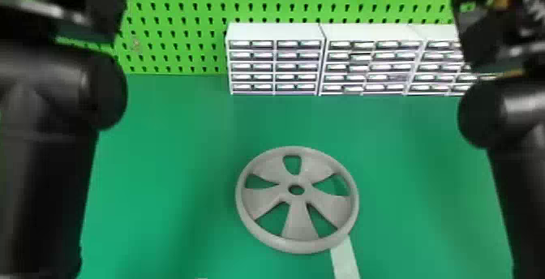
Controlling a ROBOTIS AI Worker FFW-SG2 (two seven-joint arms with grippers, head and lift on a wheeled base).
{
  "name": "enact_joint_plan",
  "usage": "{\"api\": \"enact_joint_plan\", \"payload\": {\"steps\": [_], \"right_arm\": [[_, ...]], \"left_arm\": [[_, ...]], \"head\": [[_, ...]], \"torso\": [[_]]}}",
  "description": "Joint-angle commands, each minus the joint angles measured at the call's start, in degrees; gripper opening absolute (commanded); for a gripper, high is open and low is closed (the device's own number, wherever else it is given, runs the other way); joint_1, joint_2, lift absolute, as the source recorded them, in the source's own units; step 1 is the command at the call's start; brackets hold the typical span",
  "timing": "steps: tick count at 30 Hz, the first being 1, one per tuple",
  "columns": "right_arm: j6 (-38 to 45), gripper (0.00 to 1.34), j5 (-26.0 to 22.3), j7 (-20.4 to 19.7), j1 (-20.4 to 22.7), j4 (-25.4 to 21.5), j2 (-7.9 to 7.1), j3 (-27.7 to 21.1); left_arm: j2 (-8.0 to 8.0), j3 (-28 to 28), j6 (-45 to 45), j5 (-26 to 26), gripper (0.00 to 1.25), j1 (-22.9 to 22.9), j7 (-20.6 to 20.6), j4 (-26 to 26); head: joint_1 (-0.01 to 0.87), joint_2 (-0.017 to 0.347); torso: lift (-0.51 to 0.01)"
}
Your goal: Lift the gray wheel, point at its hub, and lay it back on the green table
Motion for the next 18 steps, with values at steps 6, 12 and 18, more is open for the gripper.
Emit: {"api": "enact_joint_plan", "payload": {"steps": [6, 12, 18], "right_arm": [[-4.4, 1.15, 1.7, -0.1, -11.0, 1.1, -1.32, 1.6], [-6.3, 1.15, 1.8, -0.1, -16.3, 0.7, -1.94, 2.4], [-8.8, 1.15, 2.5, -0.2, -20.2, 0.4, -2.46, 3.8]], "left_arm": [[0.61, -0.4, -3.8, -2.0, 1.25, -9.5, 0.0, 0.0], [0.96, -0.8, -5.6, -2.6, 1.25, -14.3, 0.0, 0.0], [1.76, -1.4, -6.5, -4.0, 1.25, -17.9, 0.1, -1.0]], "head": [[0.692, 0.048], [0.692, 0.048], [0.692, 0.048]], "torso": [[-0.093], [-0.093], [-0.093]]}}
